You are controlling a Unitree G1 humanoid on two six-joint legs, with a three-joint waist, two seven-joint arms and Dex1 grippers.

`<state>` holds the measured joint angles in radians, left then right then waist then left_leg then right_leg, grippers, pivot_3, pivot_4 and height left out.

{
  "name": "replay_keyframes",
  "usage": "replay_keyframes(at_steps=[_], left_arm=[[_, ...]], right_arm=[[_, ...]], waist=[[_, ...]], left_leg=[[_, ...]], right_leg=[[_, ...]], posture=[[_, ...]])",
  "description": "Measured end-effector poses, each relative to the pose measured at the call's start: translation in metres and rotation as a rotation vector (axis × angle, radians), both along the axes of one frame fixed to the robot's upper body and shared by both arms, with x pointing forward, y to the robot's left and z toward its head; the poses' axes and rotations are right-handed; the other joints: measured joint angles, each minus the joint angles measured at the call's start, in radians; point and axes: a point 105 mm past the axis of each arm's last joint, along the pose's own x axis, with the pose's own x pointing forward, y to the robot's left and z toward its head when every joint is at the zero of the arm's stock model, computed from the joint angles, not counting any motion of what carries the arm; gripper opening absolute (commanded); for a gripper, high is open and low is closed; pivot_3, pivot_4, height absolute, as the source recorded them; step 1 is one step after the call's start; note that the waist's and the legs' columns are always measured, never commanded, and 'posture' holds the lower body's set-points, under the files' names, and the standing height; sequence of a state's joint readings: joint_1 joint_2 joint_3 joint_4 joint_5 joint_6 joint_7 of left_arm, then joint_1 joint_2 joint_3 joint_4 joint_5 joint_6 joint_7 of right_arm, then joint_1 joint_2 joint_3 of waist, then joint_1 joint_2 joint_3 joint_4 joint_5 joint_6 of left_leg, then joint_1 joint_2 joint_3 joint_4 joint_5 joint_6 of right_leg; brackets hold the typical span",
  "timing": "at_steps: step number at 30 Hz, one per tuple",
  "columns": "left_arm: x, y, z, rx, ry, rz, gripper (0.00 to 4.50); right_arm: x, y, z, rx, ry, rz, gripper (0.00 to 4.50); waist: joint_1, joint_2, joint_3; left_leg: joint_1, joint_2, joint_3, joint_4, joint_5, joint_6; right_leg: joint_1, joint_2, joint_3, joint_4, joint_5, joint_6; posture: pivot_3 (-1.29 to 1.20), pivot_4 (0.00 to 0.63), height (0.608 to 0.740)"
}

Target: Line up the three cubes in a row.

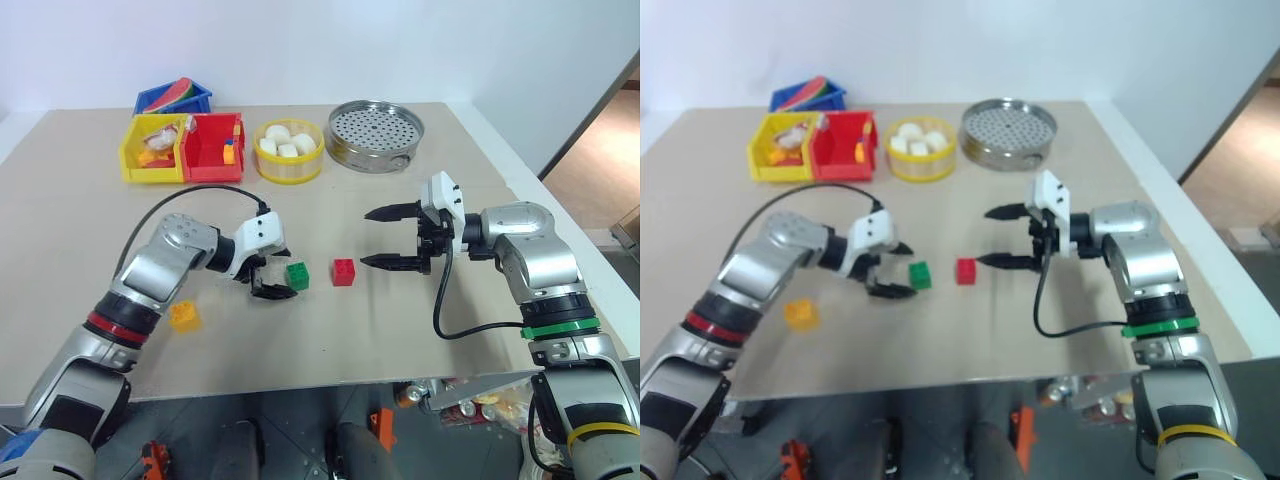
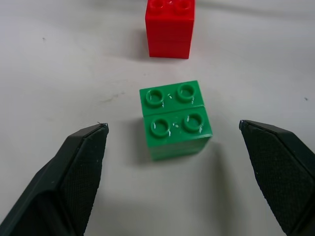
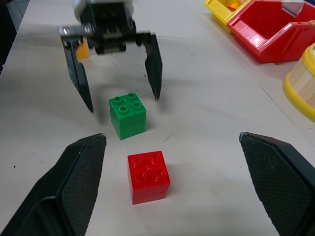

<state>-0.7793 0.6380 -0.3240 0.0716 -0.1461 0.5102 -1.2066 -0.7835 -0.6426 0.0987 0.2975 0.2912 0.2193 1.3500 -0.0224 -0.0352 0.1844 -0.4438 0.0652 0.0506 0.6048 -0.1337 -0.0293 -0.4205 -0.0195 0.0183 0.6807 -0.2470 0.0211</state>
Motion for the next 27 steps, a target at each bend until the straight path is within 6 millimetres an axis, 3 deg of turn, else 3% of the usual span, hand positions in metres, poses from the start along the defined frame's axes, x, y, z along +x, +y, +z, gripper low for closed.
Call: replay_keyframes(at_steps=[5,12,16,24,27], left_arm=[[-0.011,0.01,0.035,-0.097,-0.057,0.064,4.47],[-0.021,0.016,0.051,-0.27,-0.123,0.24,4.47],[-0.026,0.039,0.063,-0.418,-0.251,0.444,4.47],[-0.069,0.08,0.021,-0.511,-0.349,0.795,4.47],[-0.076,0.099,0.015,-0.549,-0.395,0.957,4.47]], right_arm=[[0.0,0.0,0.0,0.0,-0.002,0.002,4.5],[0.0,0.001,-0.001,-0.005,-0.005,0.016,4.5],[0.001,-0.001,-0.003,-0.008,-0.001,0.021,4.5],[0.005,0.0,-0.008,-0.025,0.014,0.05,4.5],[0.006,0.005,-0.005,-0.023,0.007,0.068,4.5]], waist=[[-0.001,0.0,0.0],[0.0,0.0,0.0],[-0.004,0.0,0.0],[-0.002,0.0,0.0],[0.002,0.0,0.0]], left_leg=[[0.0,0.0,0.0,0.0,0.0,0.0],[0.0,0.0,0.0,0.001,0.0,0.0],[0.001,0.0,0.001,0.001,0.0,0.0],[0.004,0.001,0.001,0.002,0.0,0.0],[0.004,0.001,0.0,0.003,0.001,0.002]], right_leg=[[0.0,0.0,0.0,0.0,0.0,0.0],[0.001,0.0,0.0,0.0,0.0,0.0],[0.001,0.0,0.001,0.0,0.001,0.001],[0.003,-0.001,0.002,0.0,0.002,0.0],[0.004,-0.001,0.0,0.0,0.001,-0.005]], posture=[[0.0,0.15,0.74],[0.0,0.15,0.74],[0.0,0.15,0.74],[0.0,0.15,0.74],[0.0,0.15,0.74]])
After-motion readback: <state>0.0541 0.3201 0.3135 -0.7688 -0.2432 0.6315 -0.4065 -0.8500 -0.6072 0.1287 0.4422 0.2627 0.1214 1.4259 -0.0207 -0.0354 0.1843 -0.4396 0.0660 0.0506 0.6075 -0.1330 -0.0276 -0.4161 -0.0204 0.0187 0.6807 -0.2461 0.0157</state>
